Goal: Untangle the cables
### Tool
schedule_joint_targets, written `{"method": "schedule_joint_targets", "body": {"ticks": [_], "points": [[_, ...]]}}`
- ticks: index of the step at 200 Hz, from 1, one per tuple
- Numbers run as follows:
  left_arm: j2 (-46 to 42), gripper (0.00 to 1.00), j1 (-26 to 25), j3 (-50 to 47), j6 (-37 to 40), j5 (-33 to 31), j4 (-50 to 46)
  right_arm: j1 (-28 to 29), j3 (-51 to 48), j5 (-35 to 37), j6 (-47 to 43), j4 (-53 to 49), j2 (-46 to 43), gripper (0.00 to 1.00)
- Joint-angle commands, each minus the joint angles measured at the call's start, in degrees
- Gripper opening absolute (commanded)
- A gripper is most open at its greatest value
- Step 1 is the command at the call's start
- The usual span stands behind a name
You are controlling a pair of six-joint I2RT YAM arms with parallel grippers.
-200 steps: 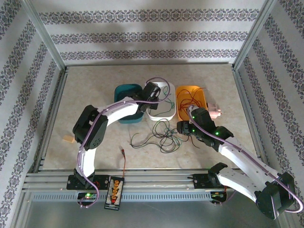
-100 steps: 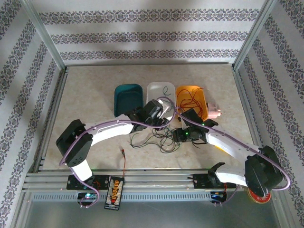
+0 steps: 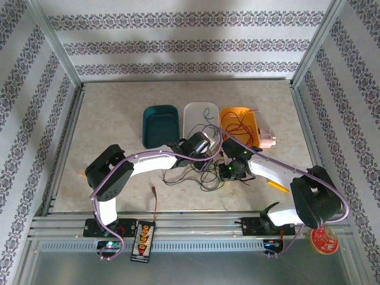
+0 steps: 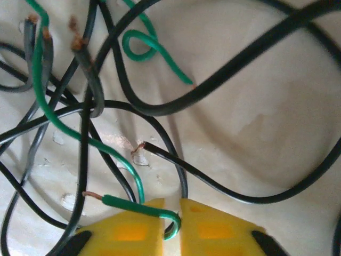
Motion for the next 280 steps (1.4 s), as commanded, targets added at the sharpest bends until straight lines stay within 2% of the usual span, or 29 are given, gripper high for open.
{"method": "schedule_joint_targets", "body": {"ticks": [1,20,72,115,152,200,229,272,280], "points": [[1.9,0.54,-1.7,2.3,0.1,-1.5,0.0,0.4,1.3,0.1,-0.1,0.3,-2.8,0.0],[3.4,0.5,-2.4,3.0,0.2,-1.2,-0.2,0.4,1.3,-0.9,-0.4,0.2,-6.9,0.0],[7.4,0.26,-3.0,3.8,-0.1,-3.0,-1.9,-1.2,3.3,-2.9,0.7,-0.3,-17.5,0.0],[8.8,0.09,-3.0,0.9,-0.5,-5.3,-1.2,-9.4,2.7,-10.0,5.3,3.5,-24.5,0.0],[9.1,0.0,-3.0,-1.6,-1.3,-6.9,-0.9,-16.7,1.7,-16.2,10.2,6.6,-28.4,0.0],[6.8,0.0,-2.6,-6.5,-3.5,-6.8,1.6,-23.0,1.0,-21.8,15.8,9.8,-30.0,0.0],[4.5,0.0,-2.0,-10.1,-4.6,-6.0,3.0,-26.1,1.7,-23.1,16.2,10.0,-30.4,0.0],[-3.0,0.0,-1.6,-16.8,-4.2,0.2,10.4,-26.9,2.6,-25.7,13.6,8.5,-29.8,0.0],[-5.1,0.09,-1.6,-17.8,-3.8,1.6,11.7,-26.9,2.2,-26.7,13.5,8.4,-29.7,0.0]]}}
